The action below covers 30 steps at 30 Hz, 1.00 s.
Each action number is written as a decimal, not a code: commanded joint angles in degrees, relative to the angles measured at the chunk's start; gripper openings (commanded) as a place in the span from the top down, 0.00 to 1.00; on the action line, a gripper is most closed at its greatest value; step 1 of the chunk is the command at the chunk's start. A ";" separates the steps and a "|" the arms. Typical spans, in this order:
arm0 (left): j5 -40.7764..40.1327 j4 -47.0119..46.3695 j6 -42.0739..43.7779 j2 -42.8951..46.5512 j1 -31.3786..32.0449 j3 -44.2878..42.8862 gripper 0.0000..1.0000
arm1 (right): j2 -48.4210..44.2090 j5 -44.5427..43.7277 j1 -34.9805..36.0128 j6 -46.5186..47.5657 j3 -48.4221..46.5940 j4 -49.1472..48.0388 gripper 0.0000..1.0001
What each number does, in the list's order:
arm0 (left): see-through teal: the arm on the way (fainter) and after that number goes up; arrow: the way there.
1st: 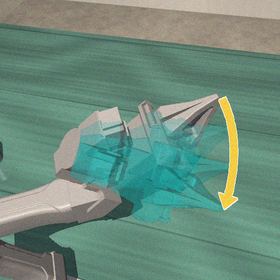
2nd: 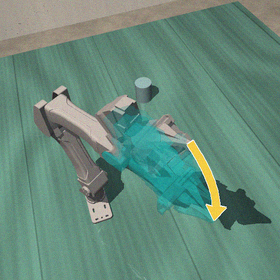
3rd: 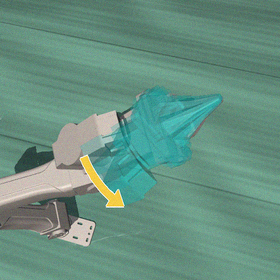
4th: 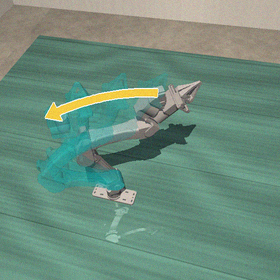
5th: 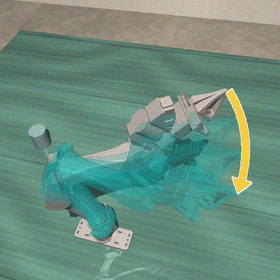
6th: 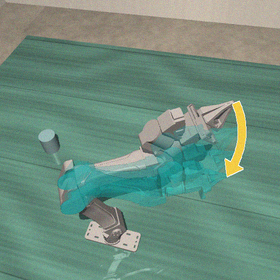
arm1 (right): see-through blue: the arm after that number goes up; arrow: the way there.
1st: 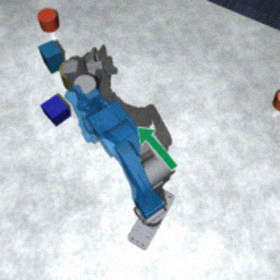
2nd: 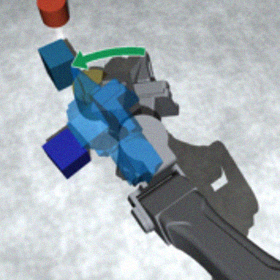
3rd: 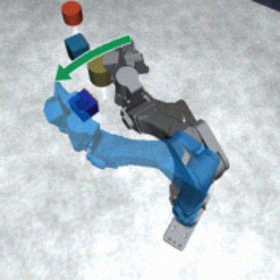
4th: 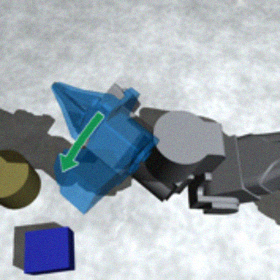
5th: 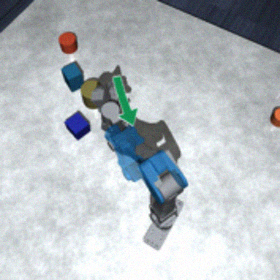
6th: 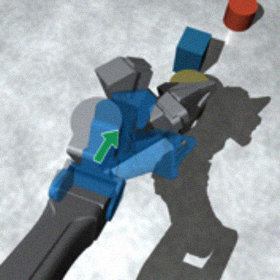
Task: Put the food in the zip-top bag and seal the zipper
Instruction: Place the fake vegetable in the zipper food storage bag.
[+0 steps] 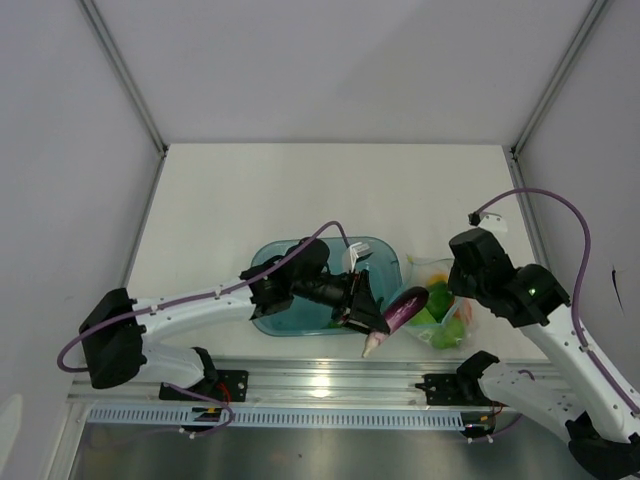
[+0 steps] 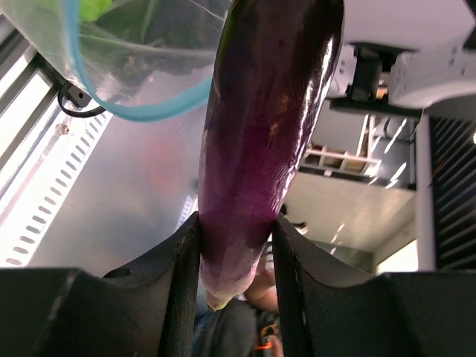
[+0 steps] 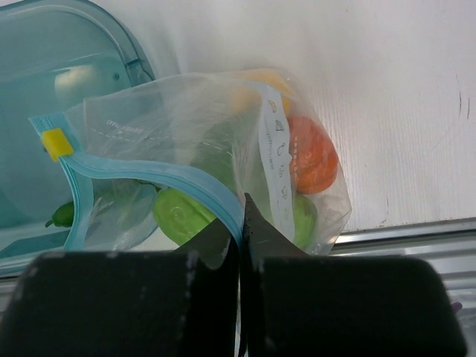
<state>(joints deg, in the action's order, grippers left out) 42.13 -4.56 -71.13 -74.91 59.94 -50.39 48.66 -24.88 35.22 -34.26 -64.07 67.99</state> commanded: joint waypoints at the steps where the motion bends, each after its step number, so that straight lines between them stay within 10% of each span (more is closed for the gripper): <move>1: -2.30 -4.14 -9.10 -1.46 0.35 -2.69 1.00 | -0.94 -3.15 1.69 -0.54 -0.70 -0.92 1.00; 30: -14.18 24.50 -22.83 -17.27 -0.09 -25.25 1.00 | 1.69 -9.04 9.95 -2.83 -1.14 0.74 1.00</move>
<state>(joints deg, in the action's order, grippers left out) 29.50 16.80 -93.38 -89.78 60.01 -68.79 49.91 -32.10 44.62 -36.03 -64.07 69.36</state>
